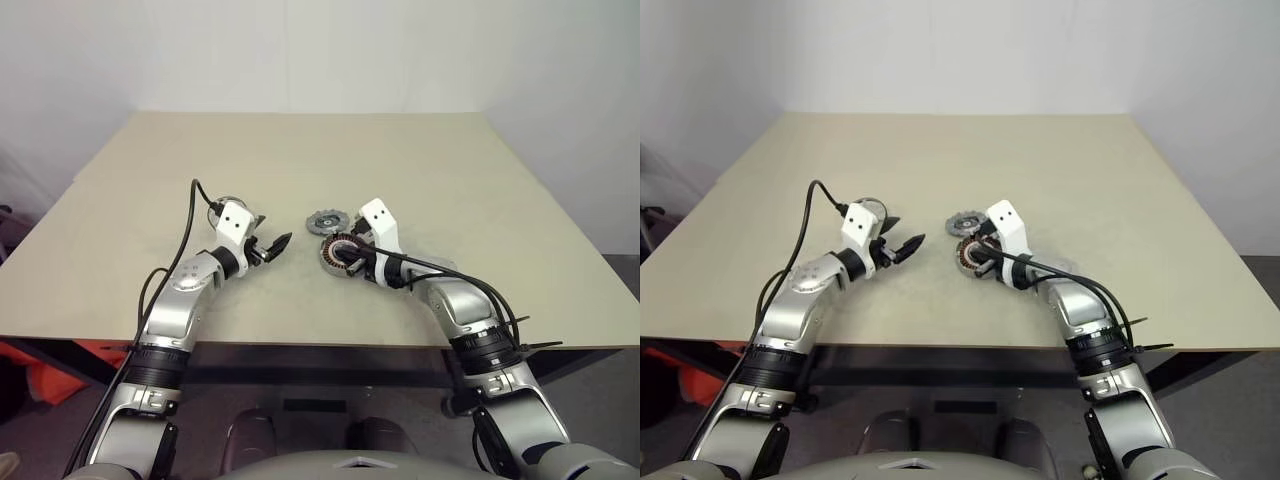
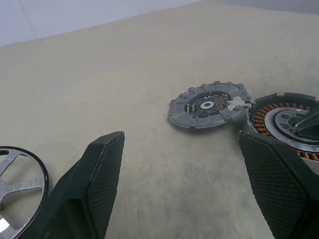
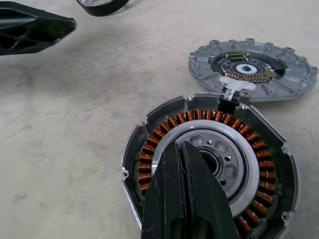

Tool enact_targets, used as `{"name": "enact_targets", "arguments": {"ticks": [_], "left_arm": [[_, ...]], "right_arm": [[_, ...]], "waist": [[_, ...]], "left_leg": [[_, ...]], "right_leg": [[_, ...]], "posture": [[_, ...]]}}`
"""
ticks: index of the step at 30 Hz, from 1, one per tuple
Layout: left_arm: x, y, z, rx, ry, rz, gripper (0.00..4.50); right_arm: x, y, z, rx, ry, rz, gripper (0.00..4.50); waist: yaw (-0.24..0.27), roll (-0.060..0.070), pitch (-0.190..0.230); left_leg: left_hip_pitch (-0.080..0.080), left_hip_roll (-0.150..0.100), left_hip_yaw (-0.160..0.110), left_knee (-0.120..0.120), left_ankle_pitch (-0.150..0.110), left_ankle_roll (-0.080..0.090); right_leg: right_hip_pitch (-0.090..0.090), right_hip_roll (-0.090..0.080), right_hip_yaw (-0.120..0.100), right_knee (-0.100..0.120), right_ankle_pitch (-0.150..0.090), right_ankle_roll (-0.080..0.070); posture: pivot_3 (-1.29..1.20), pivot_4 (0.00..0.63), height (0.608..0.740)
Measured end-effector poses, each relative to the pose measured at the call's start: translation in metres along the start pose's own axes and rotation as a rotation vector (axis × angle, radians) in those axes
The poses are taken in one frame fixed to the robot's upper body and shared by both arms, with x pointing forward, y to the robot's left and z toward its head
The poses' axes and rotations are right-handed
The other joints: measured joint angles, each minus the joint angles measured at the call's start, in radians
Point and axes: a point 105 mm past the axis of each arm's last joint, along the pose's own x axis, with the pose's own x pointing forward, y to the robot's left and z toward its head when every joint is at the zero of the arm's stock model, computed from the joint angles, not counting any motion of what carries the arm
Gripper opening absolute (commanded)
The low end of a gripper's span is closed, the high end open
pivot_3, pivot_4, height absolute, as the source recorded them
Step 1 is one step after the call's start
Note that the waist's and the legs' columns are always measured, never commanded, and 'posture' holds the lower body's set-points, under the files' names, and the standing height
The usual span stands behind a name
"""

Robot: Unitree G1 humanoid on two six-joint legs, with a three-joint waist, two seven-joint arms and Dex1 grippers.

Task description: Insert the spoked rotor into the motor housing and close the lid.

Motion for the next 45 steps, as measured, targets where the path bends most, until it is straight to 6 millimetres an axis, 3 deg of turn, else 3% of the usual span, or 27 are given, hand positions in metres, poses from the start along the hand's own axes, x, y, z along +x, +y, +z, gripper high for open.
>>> {"name": "enact_targets", "arguments": {"ticks": [9,12,15,29,34,42,45], "left_arm": [[0.000,0.000,0.000,0.000,0.000,0.000,3.83],[0.000,0.000,0.000,0.000,0.000,0.000,3.83],[0.000,0.000,0.000,0.000,0.000,0.003,3.83],[-0.001,0.002,-0.002,0.000,0.007,0.009,3.83],[-0.001,0.003,-0.002,-0.001,0.010,0.012,3.83],[-0.001,0.003,-0.004,-0.003,0.014,0.013,3.83],[0.000,0.004,-0.006,-0.007,0.020,0.014,3.83]], "right_arm": [[-0.006,-0.010,0.022,-0.037,-0.036,-0.019,0.02],[-0.005,-0.008,0.018,-0.031,-0.023,-0.011,0.02],[-0.005,-0.005,0.001,-0.019,0.021,-0.005,0.02],[-0.006,-0.027,0.002,-0.057,0.045,-0.097,0.02],[-0.007,-0.026,0.003,-0.048,0.040,-0.090,0.02],[-0.022,-0.007,0.029,-0.115,-0.019,-0.005,0.02],[-0.022,-0.002,0.022,-0.112,0.003,0.015,0.02]], "waist": [[0.000,0.000,0.000],[0.000,0.000,0.000],[0.001,0.000,0.000],[0.001,0.000,0.000],[0.001,0.000,0.000],[0.001,0.000,0.000],[0.001,0.000,0.000]], "left_leg": [[-0.002,0.000,0.000,-0.002,0.000,0.000],[-0.004,0.000,0.000,-0.002,0.000,0.000],[-0.005,0.000,0.000,-0.002,0.000,0.000],[-0.002,0.000,0.000,-0.002,0.000,0.000],[-0.003,0.000,0.000,-0.002,0.000,0.000],[-0.005,0.000,0.000,-0.002,0.000,0.000],[-0.005,0.000,0.000,-0.002,0.000,0.001]], "right_leg": [[-0.002,0.000,0.000,-0.001,0.003,-0.006],[-0.003,0.000,0.000,-0.002,0.003,-0.006],[-0.004,0.000,0.000,-0.002,0.003,-0.006],[-0.002,0.000,0.000,-0.001,0.000,0.000],[-0.002,0.000,0.000,-0.001,0.000,0.000],[-0.004,0.000,0.000,-0.003,0.003,-0.006],[-0.004,0.000,0.000,-0.003,0.003,-0.005]], "posture": [[0.00,0.000,0.740],[0.00,0.000,0.740],[0.00,0.000,0.740],[0.00,0.000,0.740],[0.00,0.000,0.740],[0.00,0.000,0.740],[0.00,0.000,0.740]]}}
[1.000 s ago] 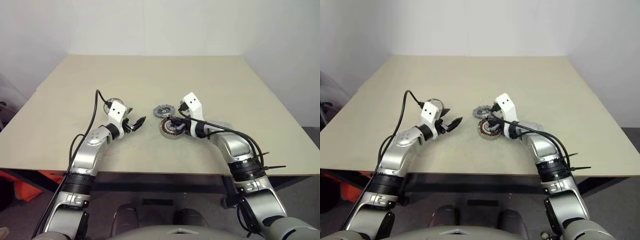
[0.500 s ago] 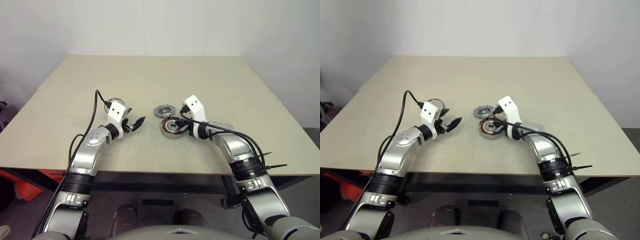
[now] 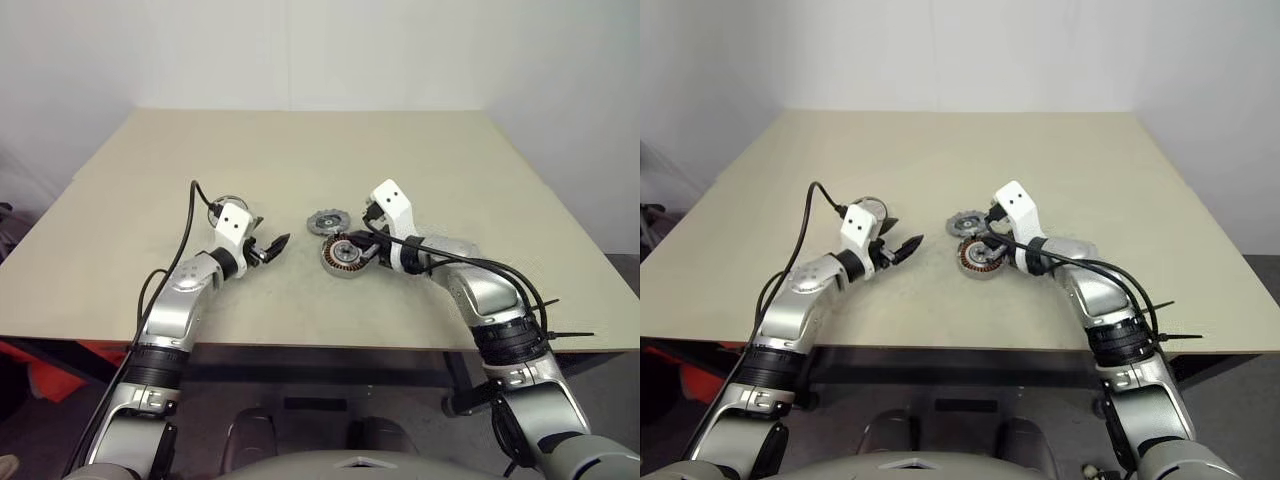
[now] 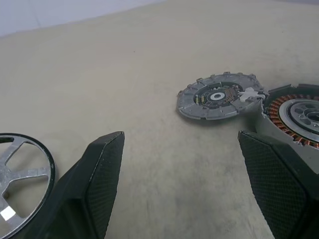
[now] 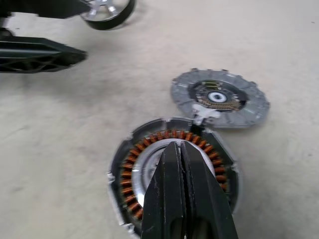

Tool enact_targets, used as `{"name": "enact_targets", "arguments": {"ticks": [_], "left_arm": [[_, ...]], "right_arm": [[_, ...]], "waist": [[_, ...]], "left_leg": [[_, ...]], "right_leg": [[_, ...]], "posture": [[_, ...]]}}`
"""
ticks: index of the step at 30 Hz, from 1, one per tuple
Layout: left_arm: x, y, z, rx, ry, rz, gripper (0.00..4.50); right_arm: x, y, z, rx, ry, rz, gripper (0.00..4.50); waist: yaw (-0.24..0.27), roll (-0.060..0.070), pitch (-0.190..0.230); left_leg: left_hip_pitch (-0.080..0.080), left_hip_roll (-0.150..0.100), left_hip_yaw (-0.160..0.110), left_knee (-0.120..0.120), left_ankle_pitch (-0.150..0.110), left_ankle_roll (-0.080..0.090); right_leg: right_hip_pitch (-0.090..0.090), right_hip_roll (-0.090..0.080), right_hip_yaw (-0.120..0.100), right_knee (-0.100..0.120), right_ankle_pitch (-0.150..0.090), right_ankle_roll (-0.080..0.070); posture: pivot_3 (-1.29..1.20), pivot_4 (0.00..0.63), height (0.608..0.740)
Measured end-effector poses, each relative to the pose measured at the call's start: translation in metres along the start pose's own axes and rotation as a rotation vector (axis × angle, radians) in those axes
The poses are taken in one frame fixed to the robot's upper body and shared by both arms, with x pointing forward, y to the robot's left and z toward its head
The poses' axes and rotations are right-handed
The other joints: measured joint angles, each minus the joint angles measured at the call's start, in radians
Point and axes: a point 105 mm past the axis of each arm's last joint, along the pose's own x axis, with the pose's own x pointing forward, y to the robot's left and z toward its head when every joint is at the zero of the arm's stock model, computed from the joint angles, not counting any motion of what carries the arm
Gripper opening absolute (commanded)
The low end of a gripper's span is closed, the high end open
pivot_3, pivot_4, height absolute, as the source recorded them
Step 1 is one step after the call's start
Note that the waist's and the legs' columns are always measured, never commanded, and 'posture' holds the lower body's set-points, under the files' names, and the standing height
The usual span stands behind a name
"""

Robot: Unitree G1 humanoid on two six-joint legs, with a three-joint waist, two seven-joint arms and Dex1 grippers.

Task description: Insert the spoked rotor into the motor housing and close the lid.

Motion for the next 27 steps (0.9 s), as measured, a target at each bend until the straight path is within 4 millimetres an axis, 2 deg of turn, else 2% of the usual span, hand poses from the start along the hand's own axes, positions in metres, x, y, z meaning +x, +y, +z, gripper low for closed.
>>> {"name": "enact_targets", "arguments": {"ticks": [3,11,27], "left_arm": [[0.000,0.000,-0.001,-0.001,0.001,0.001,3.83],[0.001,0.001,0.001,0.003,-0.005,0.002,3.83],[0.000,0.004,0.001,0.005,-0.005,0.018,3.83]], "right_arm": [[0.002,0.005,-0.012,0.015,0.035,0.013,0.02],[0.007,0.007,-0.022,0.013,0.072,0.006,0.02],[0.013,0.001,-0.025,-0.044,0.088,-0.006,0.02]], "waist": [[0.000,0.000,0.000],[0.000,0.000,0.000],[0.002,0.000,0.000]], "left_leg": [[0.000,0.000,0.000,0.000,0.000,0.000],[0.000,0.000,0.000,0.000,0.000,0.000],[0.007,0.000,0.000,0.000,0.000,-0.001]], "right_leg": [[0.000,0.000,0.000,0.000,-0.002,0.003],[0.000,0.000,0.000,0.000,-0.001,0.002],[0.008,0.000,0.000,-0.001,-0.003,0.006]], "posture": [[0.00,0.000,0.740],[0.00,0.000,0.740],[0.00,0.000,0.740]]}}
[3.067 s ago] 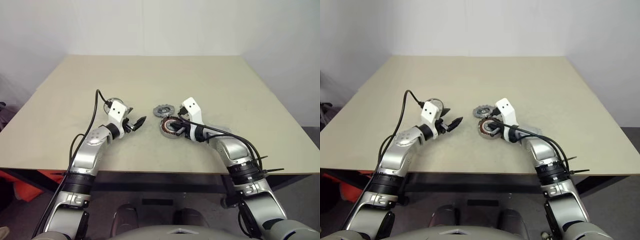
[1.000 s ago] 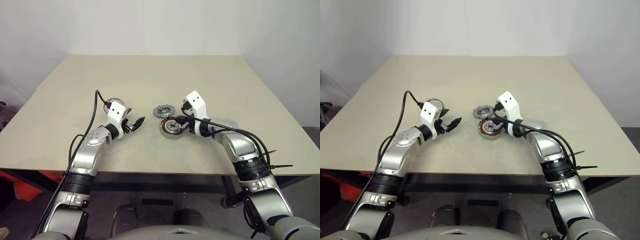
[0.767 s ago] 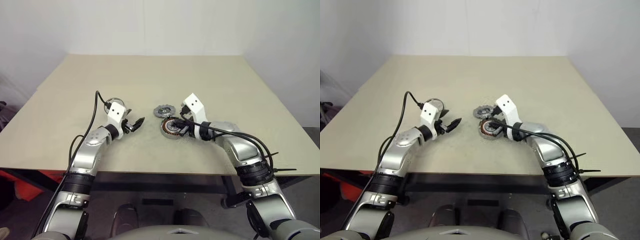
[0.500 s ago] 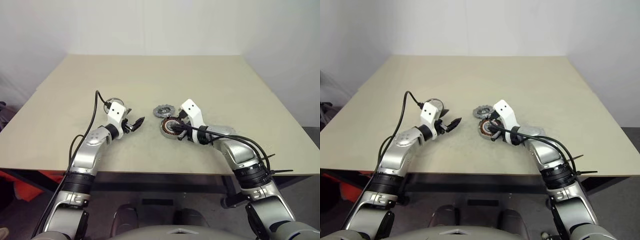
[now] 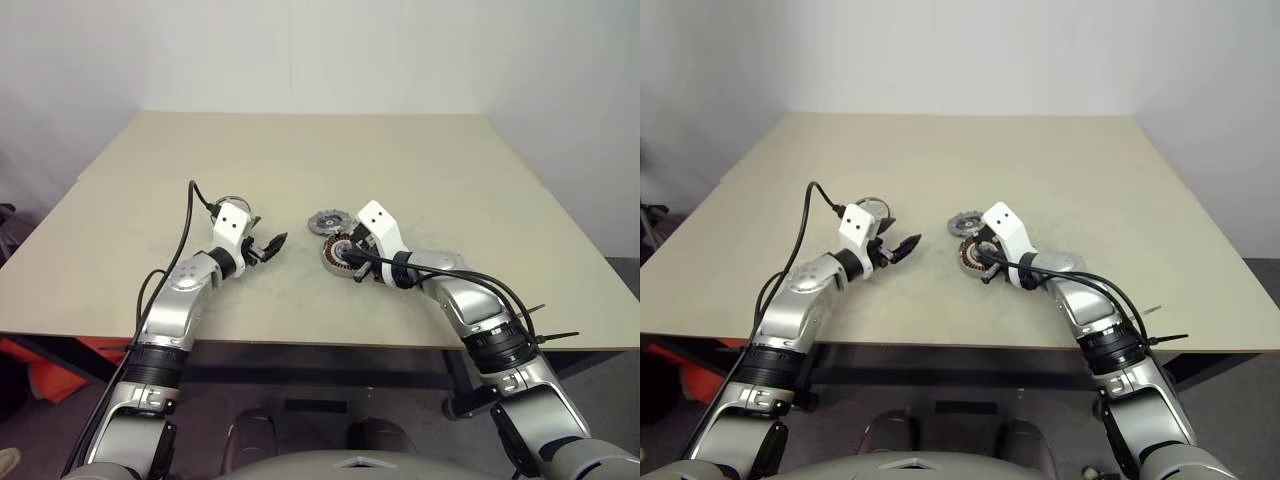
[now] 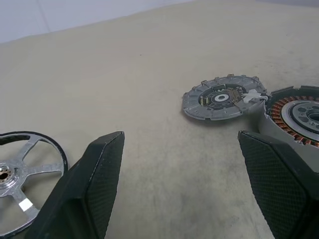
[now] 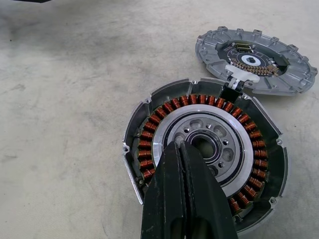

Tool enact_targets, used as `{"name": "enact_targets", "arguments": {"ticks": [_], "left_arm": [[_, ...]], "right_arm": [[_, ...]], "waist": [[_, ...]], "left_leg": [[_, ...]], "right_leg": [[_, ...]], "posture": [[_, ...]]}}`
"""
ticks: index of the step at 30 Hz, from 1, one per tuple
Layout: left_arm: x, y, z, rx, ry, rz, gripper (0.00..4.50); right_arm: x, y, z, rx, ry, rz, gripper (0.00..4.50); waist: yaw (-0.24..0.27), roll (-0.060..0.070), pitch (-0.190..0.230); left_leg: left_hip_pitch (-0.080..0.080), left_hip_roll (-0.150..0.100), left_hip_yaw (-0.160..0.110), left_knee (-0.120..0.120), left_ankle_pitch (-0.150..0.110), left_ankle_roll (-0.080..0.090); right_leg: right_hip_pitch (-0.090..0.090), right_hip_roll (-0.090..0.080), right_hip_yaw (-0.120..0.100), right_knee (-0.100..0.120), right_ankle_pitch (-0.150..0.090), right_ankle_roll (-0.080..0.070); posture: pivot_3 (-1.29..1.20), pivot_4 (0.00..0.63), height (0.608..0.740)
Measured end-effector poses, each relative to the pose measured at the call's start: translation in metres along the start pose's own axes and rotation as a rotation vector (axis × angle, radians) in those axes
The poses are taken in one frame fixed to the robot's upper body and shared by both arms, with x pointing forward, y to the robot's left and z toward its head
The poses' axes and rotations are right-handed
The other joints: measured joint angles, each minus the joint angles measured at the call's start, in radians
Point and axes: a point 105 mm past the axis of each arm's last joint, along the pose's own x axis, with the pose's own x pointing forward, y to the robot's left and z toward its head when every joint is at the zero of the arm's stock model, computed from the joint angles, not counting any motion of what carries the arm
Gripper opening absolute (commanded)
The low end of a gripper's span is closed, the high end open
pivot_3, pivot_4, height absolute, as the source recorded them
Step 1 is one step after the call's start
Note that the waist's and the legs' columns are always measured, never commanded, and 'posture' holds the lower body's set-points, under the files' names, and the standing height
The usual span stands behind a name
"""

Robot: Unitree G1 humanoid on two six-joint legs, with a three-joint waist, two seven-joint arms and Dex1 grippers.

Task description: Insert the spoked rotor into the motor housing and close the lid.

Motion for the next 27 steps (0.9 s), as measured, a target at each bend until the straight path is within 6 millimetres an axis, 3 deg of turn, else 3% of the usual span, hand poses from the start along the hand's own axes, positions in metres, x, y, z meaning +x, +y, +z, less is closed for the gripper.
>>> {"name": "enact_targets", "arguments": {"ticks": [9,14,27], "left_arm": [[0.000,0.000,0.000,0.000,-0.001,0.001,3.83],[0.000,0.000,0.000,0.000,-0.001,0.000,3.83],[0.000,0.000,0.000,0.003,-0.006,0.001,3.83]], "right_arm": [[-0.005,-0.007,-0.003,-0.013,0.017,-0.020,0.02],[-0.011,-0.024,-0.005,-0.030,0.040,-0.099,0.02],[-0.011,-0.025,-0.002,-0.031,0.030,-0.099,0.02]], "waist": [[0.000,0.000,0.000],[-0.001,0.000,0.000],[-0.003,0.000,0.000]], "left_leg": [[0.000,0.000,0.000,0.000,0.000,0.000],[0.000,0.000,0.000,0.000,0.000,0.000],[-0.002,0.000,0.000,-0.002,-0.001,0.002]], "right_leg": [[0.001,0.000,0.000,-0.001,0.000,0.001],[0.000,0.000,0.000,-0.002,0.000,0.001],[-0.001,0.000,0.000,-0.005,0.003,-0.003]], "posture": [[0.00,0.000,0.740],[0.00,0.000,0.740],[0.00,0.000,0.740]]}}
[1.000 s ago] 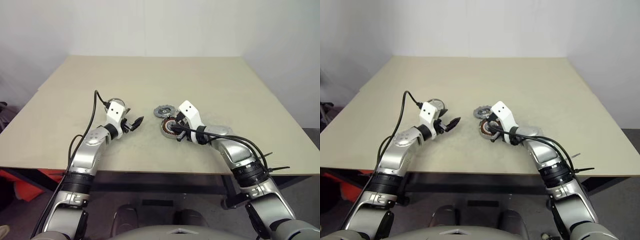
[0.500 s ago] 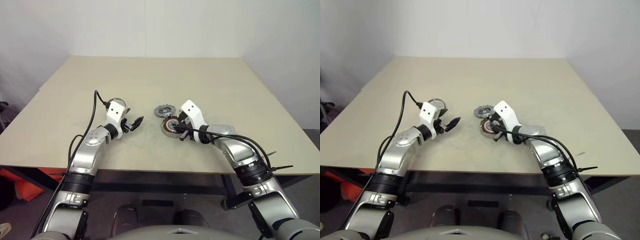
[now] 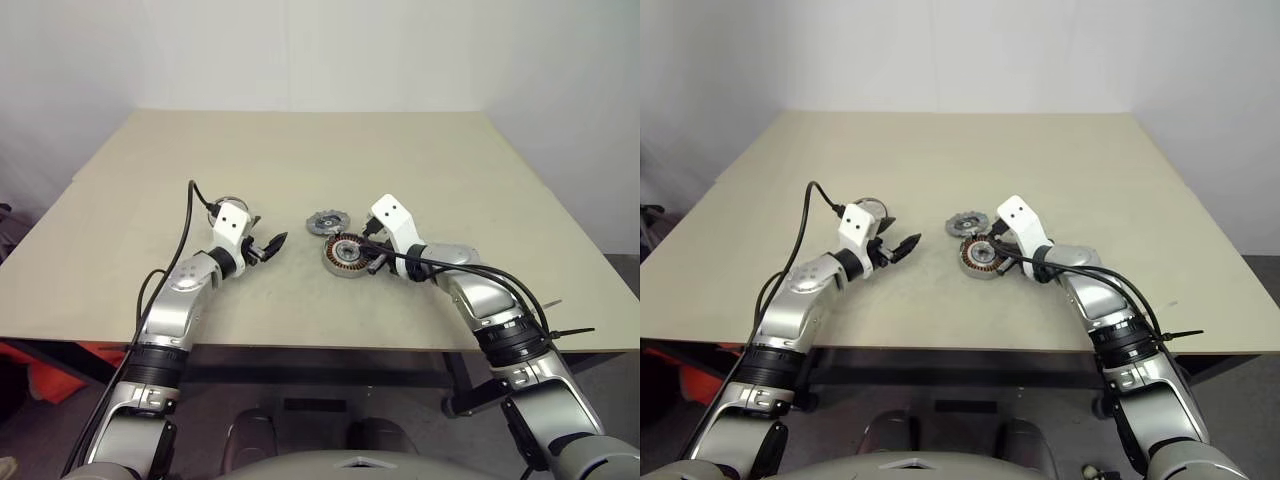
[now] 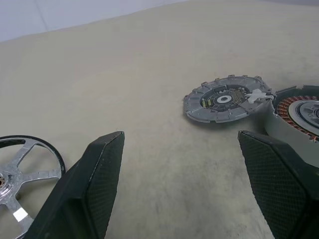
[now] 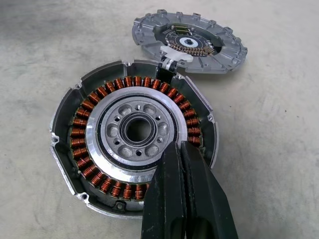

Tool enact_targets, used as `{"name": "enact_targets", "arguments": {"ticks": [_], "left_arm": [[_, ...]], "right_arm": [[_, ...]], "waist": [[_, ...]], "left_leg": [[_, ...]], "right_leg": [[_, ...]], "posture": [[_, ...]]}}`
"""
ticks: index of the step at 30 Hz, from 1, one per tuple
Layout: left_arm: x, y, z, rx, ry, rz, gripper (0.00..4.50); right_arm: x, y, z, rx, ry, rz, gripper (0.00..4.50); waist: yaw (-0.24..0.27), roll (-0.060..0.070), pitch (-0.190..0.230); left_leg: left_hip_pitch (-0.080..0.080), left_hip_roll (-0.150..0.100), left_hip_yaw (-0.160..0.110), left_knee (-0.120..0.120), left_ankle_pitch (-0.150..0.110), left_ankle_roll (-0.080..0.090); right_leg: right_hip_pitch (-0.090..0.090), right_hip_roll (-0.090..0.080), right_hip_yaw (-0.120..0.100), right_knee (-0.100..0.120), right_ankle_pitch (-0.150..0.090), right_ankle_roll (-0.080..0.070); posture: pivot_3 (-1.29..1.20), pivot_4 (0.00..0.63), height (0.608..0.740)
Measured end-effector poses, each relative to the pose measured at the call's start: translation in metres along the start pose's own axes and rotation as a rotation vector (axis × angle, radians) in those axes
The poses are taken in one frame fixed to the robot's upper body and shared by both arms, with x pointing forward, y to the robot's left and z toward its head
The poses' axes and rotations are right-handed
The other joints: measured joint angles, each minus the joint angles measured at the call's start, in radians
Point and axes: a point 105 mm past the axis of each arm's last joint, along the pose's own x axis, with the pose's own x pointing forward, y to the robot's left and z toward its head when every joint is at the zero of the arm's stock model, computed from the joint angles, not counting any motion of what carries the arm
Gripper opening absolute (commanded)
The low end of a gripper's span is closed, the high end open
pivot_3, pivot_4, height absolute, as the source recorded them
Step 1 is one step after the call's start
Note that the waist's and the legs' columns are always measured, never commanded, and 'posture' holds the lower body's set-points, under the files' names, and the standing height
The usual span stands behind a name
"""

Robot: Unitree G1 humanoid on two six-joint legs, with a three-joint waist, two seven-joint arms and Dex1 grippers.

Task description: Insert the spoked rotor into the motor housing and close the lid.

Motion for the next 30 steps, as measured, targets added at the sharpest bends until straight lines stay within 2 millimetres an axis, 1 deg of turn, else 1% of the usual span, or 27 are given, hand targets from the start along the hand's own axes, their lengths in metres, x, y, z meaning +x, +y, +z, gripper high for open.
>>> {"name": "enact_targets", "arguments": {"ticks": [5,7,9,11,13,19,23,26,30], "left_arm": [[0.000,0.000,0.000,0.000,0.000,0.001,3.83],[-0.001,0.000,0.000,-0.004,0.001,0.002,3.83],[-0.003,0.002,-0.002,-0.027,0.003,0.012,3.83],[-0.006,0.007,-0.004,-0.063,0.001,0.041,3.83],[-0.012,0.015,-0.005,-0.119,-0.011,0.096,3.83],[-0.036,0.056,-0.008,-0.293,-0.039,0.316,3.83],[-0.049,0.080,-0.022,-0.398,-0.006,0.452,3.83],[-0.044,0.089,-0.033,-0.499,0.017,0.511,3.83],[-0.033,0.088,-0.044,-0.619,0.029,0.528,3.83]], "right_arm": [[-0.002,0.005,0.005,0.000,-0.013,0.028,0.02],[-0.003,0.010,0.013,0.003,-0.044,0.054,0.02],[-0.005,0.016,0.025,0.012,-0.100,0.089,0.02],[-0.007,0.019,0.034,0.027,-0.147,0.105,0.02],[-0.008,0.018,0.040,0.043,-0.178,0.103,0.02],[-0.013,0.006,0.052,0.049,-0.223,0.060,0.02],[-0.012,0.002,0.050,0.057,-0.222,0.051,0.02],[-0.012,0.001,0.049,0.061,-0.220,0.046,0.02],[-0.013,-0.002,0.050,0.062,-0.226,0.036,0.02]], "waist": [[0.000,0.000,0.000],[0.000,0.000,0.000],[-0.001,0.000,0.000],[-0.001,0.000,0.000],[-0.001,0.000,0.000],[-0.001,0.000,0.000],[0.000,0.000,0.000],[0.003,0.000,0.000],[0.002,0.000,0.000]], "left_leg": [[0.000,0.000,0.000,0.000,0.000,0.000],[0.000,0.000,0.000,-0.001,0.000,0.000],[-0.001,0.000,0.000,-0.001,0.000,0.000],[-0.001,0.000,0.000,-0.001,0.000,0.000],[-0.001,0.000,0.000,-0.001,0.000,0.000],[0.000,0.000,0.000,-0.001,0.000,0.000],[-0.001,0.000,0.000,-0.001,0.000,0.000],[-0.001,0.000,0.000,0.000,0.000,0.000],[-0.001,0.000,0.000,0.000,0.000,-0.001]], "right_leg": [[0.000,0.000,0.000,0.000,-0.001,0.002],[0.000,0.000,0.000,0.000,-0.001,0.001],[-0.001,0.000,0.000,0.000,0.001,-0.001],[-0.001,0.000,0.000,0.000,0.001,-0.002],[-0.001,0.000,0.000,0.000,0.001,-0.002],[-0.001,0.000,0.000,0.000,-0.001,0.001],[-0.001,0.000,0.000,0.000,0.000,0.001],[0.000,0.000,0.000,0.000,0.000,0.000],[0.000,0.000,0.000,-0.001,0.000,0.000]], "posture": [[0.00,0.000,0.740],[0.00,0.000,0.740],[0.00,0.000,0.740],[0.00,0.000,0.740],[0.00,0.000,0.740],[0.00,0.000,0.740],[0.00,0.000,0.740],[0.00,0.000,0.740],[0.00,0.000,0.740]]}}
